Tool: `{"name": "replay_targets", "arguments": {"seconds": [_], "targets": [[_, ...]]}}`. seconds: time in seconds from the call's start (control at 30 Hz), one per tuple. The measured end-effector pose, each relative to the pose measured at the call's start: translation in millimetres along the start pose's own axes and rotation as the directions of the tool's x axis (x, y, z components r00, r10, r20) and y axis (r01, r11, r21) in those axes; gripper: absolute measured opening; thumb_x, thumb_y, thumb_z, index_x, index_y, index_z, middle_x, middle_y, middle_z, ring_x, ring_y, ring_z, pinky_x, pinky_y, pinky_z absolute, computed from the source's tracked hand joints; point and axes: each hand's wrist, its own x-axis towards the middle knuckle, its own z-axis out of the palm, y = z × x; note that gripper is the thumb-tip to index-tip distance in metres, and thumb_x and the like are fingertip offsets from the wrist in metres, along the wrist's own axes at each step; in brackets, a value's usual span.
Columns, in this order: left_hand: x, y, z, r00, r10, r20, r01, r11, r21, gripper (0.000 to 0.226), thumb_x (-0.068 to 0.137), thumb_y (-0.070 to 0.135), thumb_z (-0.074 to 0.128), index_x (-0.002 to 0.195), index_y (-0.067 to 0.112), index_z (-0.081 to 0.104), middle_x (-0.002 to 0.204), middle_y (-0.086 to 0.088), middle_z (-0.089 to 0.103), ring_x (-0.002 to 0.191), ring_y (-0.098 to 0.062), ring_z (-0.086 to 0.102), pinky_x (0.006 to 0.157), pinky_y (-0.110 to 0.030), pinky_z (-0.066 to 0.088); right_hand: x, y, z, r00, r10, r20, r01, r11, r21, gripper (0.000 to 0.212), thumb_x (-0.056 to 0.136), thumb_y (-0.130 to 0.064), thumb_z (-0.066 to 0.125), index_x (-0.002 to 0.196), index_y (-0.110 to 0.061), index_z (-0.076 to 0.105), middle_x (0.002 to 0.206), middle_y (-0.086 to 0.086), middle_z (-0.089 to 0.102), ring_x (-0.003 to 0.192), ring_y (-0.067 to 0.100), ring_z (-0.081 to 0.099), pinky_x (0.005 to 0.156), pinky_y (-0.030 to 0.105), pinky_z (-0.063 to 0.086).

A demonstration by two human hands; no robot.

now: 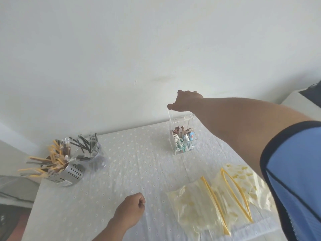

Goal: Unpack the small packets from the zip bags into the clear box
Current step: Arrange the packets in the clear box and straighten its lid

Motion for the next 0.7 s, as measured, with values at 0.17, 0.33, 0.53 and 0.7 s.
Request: {"name": "replay_targets", "arguments": {"seconds": [0.17, 0.33, 0.53, 0.7], "targets": [[3, 1, -3, 0.998, 0.059, 0.019, -0.060, 0.998, 0.033, 0.017, 0.095, 0.026, 0.046, 0.090, 0.033, 0.060, 0.092, 0.014, 0.065, 0.081, -0.007, 0.066, 0.075, -0.028, 0.056, -29, 4, 4, 0.997, 0.082, 0.007, -0.082, 0.996, -0.017, 0.073, 0.069, -0.075, 0.048, 0.130, -0.035, 0.040, 0.107, 0.003, 0.054, 0.122, 0.033, 0.044, 0.079, 0.047, 0.042], [7, 3, -3, 0.993, 0.116, 0.023, -0.117, 0.992, 0.045, 0.015, 0.093, 0.029, 0.045, 0.090, 0.033, 0.060, 0.094, 0.015, 0.064, 0.081, -0.006, 0.066, 0.077, -0.028, 0.056, -51, 7, 15, 0.986, 0.142, 0.089, -0.141, 0.990, -0.017, 0.072, 0.066, -0.072, 0.047, 0.130, -0.041, 0.039, 0.107, 0.004, 0.053, 0.124, 0.034, 0.040, 0.084, 0.051, 0.041], [10, 3, -2, 0.985, 0.168, 0.029, -0.169, 0.984, 0.063, 0.016, 0.094, 0.029, 0.046, 0.094, 0.031, 0.062, 0.096, 0.014, 0.064, 0.084, -0.005, 0.065, 0.080, -0.028, 0.058, -65, 6, 41, 0.968, 0.228, 0.101, -0.236, 0.969, 0.079, 0.079, 0.064, -0.066, 0.053, 0.137, -0.041, 0.036, 0.129, 0.009, 0.035, 0.121, 0.037, 0.040, 0.083, 0.051, 0.041], [12, -5, 0, 0.985, 0.167, 0.044, -0.170, 0.983, 0.071, 0.016, 0.094, 0.030, 0.045, 0.093, 0.033, 0.062, 0.096, 0.013, 0.064, 0.083, -0.005, 0.065, 0.079, -0.027, 0.057, -76, 13, 80, 0.969, 0.244, -0.034, -0.236, 0.959, 0.156, 0.072, 0.066, -0.064, 0.059, 0.128, -0.037, 0.034, 0.123, 0.008, 0.032, 0.105, 0.036, 0.046, 0.083, 0.047, 0.039]]}}
